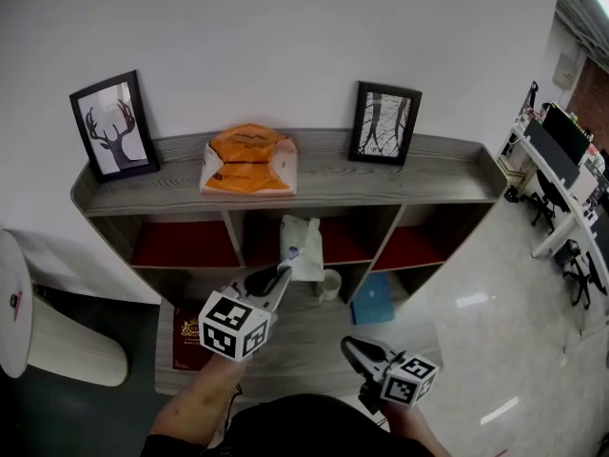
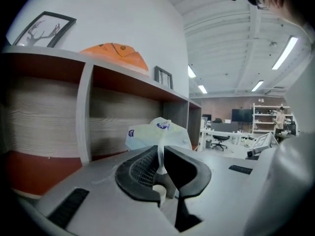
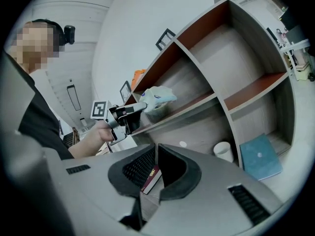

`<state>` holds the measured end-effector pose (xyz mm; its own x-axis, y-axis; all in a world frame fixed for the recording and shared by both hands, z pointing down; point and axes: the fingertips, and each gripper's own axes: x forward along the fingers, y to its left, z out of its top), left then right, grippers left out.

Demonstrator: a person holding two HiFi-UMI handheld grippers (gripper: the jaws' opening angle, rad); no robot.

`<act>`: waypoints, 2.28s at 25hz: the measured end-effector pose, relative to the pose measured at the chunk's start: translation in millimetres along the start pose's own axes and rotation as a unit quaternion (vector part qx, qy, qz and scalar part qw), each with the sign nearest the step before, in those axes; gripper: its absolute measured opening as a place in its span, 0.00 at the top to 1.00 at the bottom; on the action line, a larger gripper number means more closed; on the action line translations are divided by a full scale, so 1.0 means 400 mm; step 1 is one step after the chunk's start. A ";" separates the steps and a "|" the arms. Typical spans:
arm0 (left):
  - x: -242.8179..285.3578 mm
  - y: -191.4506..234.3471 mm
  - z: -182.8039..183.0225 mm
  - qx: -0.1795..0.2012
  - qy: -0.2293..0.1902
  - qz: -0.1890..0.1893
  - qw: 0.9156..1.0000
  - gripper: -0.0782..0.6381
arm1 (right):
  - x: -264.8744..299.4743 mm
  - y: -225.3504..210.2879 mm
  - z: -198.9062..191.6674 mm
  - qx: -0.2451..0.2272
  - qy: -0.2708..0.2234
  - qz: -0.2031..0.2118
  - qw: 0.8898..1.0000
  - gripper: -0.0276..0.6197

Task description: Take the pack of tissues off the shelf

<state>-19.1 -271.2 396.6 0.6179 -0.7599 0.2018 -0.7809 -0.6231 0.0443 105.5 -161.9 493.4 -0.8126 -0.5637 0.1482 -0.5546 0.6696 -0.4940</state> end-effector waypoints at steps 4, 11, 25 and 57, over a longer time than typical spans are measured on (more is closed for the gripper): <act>-0.059 -0.003 -0.007 -0.007 -0.009 0.003 1.000 0.83 | 0.016 0.020 -0.016 0.000 0.011 0.005 1.000 0.93; -0.162 -0.023 -0.049 -0.022 -0.011 0.000 1.000 0.84 | 0.064 0.068 -0.044 -0.001 0.031 0.024 0.999 0.93; -0.279 0.031 -0.205 -0.063 0.017 0.022 0.998 0.85 | 0.158 0.152 -0.096 -0.007 0.071 0.042 0.997 0.93; -0.273 0.108 -0.635 -0.100 0.114 -0.034 0.988 0.85 | 0.232 0.284 -0.225 -0.020 0.091 -0.017 0.995 0.93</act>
<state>-143.7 -168.0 624.9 0.6510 -0.6415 0.4059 -0.7545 -0.6055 0.2532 -49.1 -94.8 528.0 -0.8107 -0.4911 0.3188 -0.5855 0.6731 -0.4519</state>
